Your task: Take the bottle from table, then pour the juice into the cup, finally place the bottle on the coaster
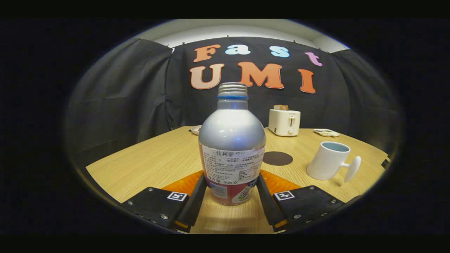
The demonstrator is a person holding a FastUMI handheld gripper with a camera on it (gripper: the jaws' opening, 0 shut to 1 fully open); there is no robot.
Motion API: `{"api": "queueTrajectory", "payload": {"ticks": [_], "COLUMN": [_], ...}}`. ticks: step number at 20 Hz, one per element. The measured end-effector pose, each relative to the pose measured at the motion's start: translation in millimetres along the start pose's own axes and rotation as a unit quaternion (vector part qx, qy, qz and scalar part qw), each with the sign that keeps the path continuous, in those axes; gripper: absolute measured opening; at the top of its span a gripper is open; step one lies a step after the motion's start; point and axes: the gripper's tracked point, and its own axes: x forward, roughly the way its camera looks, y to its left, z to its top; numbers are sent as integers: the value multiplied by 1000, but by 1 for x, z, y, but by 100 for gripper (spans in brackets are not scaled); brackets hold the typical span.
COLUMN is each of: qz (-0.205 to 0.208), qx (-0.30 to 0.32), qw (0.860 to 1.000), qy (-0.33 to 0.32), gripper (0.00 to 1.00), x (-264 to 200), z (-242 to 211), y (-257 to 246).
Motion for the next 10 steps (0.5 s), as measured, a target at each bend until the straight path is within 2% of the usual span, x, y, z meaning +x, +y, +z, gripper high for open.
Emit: {"api": "queueTrajectory", "payload": {"ticks": [7,10], "qz": [48,91], "qx": [85,152], "qw": [995,984], "qy": [-7,-6], "gripper": [74,75], "x": [0,3], "z": [34,52], "y": [10,26]}}
